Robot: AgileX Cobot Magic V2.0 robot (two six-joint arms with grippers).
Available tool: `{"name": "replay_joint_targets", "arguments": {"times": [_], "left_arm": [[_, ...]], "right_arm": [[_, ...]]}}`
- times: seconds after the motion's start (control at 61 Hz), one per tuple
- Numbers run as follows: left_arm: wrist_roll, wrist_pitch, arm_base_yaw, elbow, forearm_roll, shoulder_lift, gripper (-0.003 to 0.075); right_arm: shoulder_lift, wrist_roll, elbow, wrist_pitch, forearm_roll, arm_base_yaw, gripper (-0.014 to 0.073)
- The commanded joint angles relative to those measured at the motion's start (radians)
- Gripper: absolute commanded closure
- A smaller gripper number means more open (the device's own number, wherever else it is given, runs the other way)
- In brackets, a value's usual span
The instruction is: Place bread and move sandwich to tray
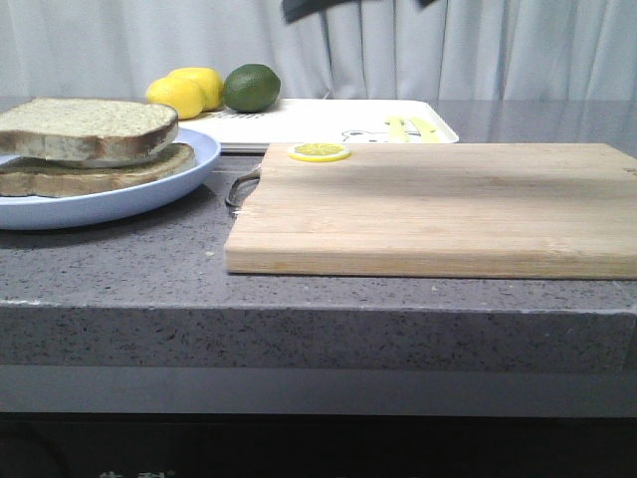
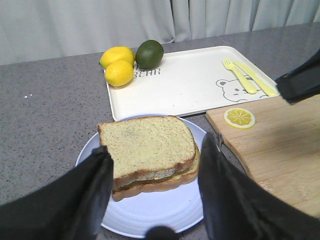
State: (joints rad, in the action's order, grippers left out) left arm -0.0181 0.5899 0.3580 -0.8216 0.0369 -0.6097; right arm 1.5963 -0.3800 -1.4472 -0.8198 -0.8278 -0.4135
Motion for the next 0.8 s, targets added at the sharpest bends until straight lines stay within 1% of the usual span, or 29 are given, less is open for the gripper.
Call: {"name": "replay_joint_targets", "arguments": {"times": [0.0,0.049,0.131,0.246,0.393,0.623,0.786], "left_arm": [[0.001,-0.079,0.007,-0.031,0.001,-0.007,0.0332],[0.001,-0.079,0.007,-0.031,0.001,-0.007,0.0332],[0.001,-0.079,0.007,-0.031,0.001,-0.007,0.0332],[0.001,-0.079,0.007,-0.031,0.001,-0.007,0.0332],[0.001,-0.079,0.007,-0.031,0.001,-0.007,0.0332],[0.001,-0.079,0.007,-0.031,0.001,-0.007,0.0332],[0.001,-0.079,0.007,-0.031,0.001,-0.007,0.0332]], "right_arm": [[-0.131,0.078,-0.033,-0.03,0.168,0.004,0.02],[-0.182,0.137,-0.033,-0.049,0.293,0.004,0.02],[-0.257,0.219,-0.033,-0.096,0.46,0.004,0.02],[-0.365,0.293,-0.004,-0.147,0.609,0.004,0.02],[-0.524,0.297,0.112,-0.146,0.632,0.004,0.02],[-0.764,0.297,0.339,-0.061,0.631,0.004,0.02],[-0.911,0.297,0.461,-0.005,0.632,0.004,0.02]]}}
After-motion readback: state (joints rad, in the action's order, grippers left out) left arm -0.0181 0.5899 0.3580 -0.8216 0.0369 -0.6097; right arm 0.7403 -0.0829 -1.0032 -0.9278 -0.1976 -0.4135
